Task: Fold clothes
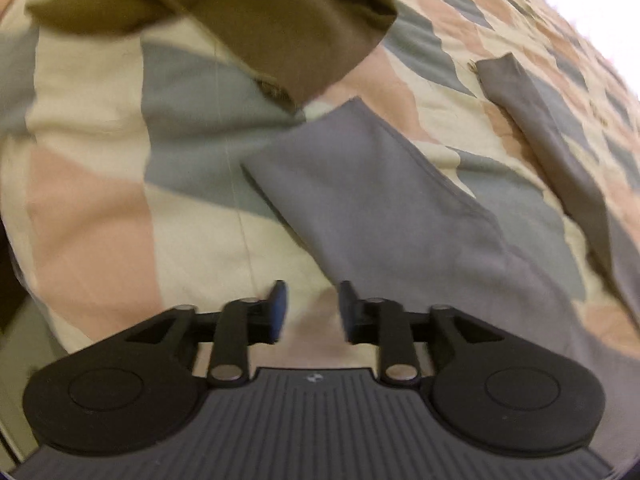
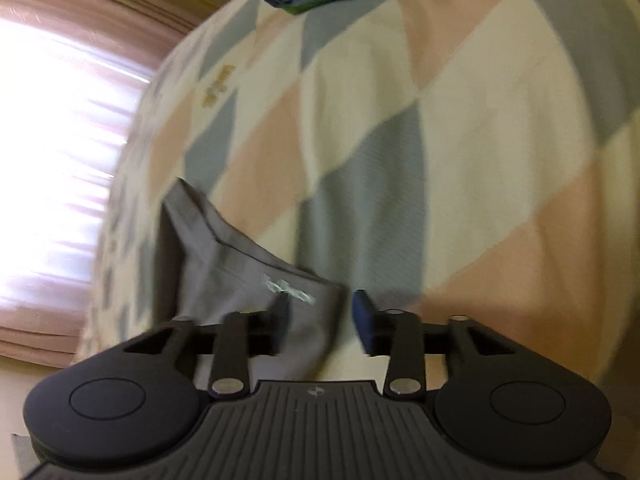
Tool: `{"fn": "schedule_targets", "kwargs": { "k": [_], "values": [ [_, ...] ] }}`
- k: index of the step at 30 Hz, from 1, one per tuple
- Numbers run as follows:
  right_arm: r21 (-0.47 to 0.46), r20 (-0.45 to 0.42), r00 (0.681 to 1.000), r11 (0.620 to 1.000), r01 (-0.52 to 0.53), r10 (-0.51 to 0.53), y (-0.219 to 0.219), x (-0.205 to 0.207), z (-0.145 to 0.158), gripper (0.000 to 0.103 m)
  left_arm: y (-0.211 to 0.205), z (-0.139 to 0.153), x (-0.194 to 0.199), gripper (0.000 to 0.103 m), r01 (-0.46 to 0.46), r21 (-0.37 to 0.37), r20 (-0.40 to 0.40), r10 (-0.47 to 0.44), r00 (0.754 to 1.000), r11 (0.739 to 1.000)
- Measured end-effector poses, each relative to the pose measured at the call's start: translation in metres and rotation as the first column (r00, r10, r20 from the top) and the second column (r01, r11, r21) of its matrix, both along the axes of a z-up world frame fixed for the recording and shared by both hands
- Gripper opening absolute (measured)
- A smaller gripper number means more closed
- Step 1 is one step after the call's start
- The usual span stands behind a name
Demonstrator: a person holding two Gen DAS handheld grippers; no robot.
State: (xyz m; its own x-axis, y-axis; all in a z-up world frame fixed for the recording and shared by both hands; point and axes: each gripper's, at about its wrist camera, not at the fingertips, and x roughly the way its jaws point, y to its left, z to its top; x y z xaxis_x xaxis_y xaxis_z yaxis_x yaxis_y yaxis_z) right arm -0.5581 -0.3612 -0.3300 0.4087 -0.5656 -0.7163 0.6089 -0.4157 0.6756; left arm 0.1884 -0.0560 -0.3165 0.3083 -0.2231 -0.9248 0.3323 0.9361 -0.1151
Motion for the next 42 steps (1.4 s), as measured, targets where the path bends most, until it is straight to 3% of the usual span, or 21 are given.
{"fn": "schedule_targets", "kwargs": {
  "k": [3, 8, 15, 17, 18, 19, 20, 21, 23, 27, 36, 39, 42],
  "values": [
    [0.035, 0.041, 0.999, 0.999, -0.006, 0.004, -0.014, 0.007, -0.015, 0.047, 0.002, -0.006, -0.003, 0.028, -0.044, -0.037, -0.030, 0.043, 0.999, 0.998],
    [0.087, 0.088, 0.996, 0.996, 0.014, -0.022, -0.009, 0.020, -0.037, 0.047, 0.012, -0.009, 0.001, 0.042, -0.130, -0.115, -0.070, 0.122, 0.990, 0.985],
    [0.042, 0.202, 0.971, 0.991, 0.126, -0.132, -0.006, 0.026, -0.060, 0.048, 0.019, -0.026, 0.034, 0.042, -0.314, -0.221, -0.109, 0.297, 0.949, 0.923],
    [0.031, 0.211, 0.967, 0.990, 0.141, -0.144, -0.012, 0.029, -0.063, 0.049, 0.015, -0.030, 0.043, 0.035, -0.335, -0.227, -0.103, 0.319, 0.942, 0.915],
    [0.027, 0.193, 0.972, 0.991, 0.133, -0.136, -0.015, 0.030, -0.062, 0.044, 0.012, -0.030, 0.047, 0.027, -0.335, -0.229, -0.098, 0.321, 0.942, 0.914],
    [0.025, 0.168, 0.978, 0.992, 0.121, -0.123, -0.018, 0.033, -0.060, 0.026, 0.010, -0.029, 0.050, 0.000, -0.323, -0.230, -0.090, 0.310, 0.946, 0.918],
    [0.023, 0.142, 0.983, 0.994, 0.110, -0.112, -0.020, 0.034, -0.058, 0.010, 0.007, -0.025, 0.051, 0.000, -0.304, -0.231, -0.081, 0.293, 0.953, 0.924],
    [0.013, 0.113, 0.988, 0.994, 0.106, -0.106, -0.021, 0.034, -0.053, 0.007, 0.006, -0.019, 0.051, 0.000, -0.274, -0.234, -0.057, 0.268, 0.962, 0.933],
    [-0.030, 0.063, 0.993, 0.994, 0.106, -0.104, -0.021, 0.031, -0.038, 0.005, 0.004, -0.005, 0.050, 0.000, -0.211, -0.238, -0.006, 0.216, 0.976, 0.948],
    [-0.109, 0.019, 0.997, 0.991, 0.073, -0.071, -0.017, 0.019, -0.001, 0.003, 0.019, 0.020, 0.039, 0.000, -0.194, -0.244, 0.027, 0.207, 0.978, 0.950],
    [-0.115, -0.006, 1.000, 0.993, 0.010, -0.011, 0.005, -0.009, 0.042, 0.003, 0.043, 0.056, 0.019, 0.000, -0.152, -0.252, 0.091, 0.180, 0.980, 0.956],
    [-0.112, -0.018, 1.000, 0.994, 0.006, -0.008, 0.013, -0.023, 0.055, 0.003, 0.039, 0.044, 0.011, 0.000, -0.119, -0.194, 0.103, 0.141, 0.985, 0.974],
    [-0.041, -0.038, 0.999, 0.999, -0.008, 0.007, 0.018, -0.032, 0.040, 0.003, 0.026, 0.011, 0.002, 0.001, -0.063, -0.044, 0.078, 0.067, 0.995, 0.997]
  ]
}}
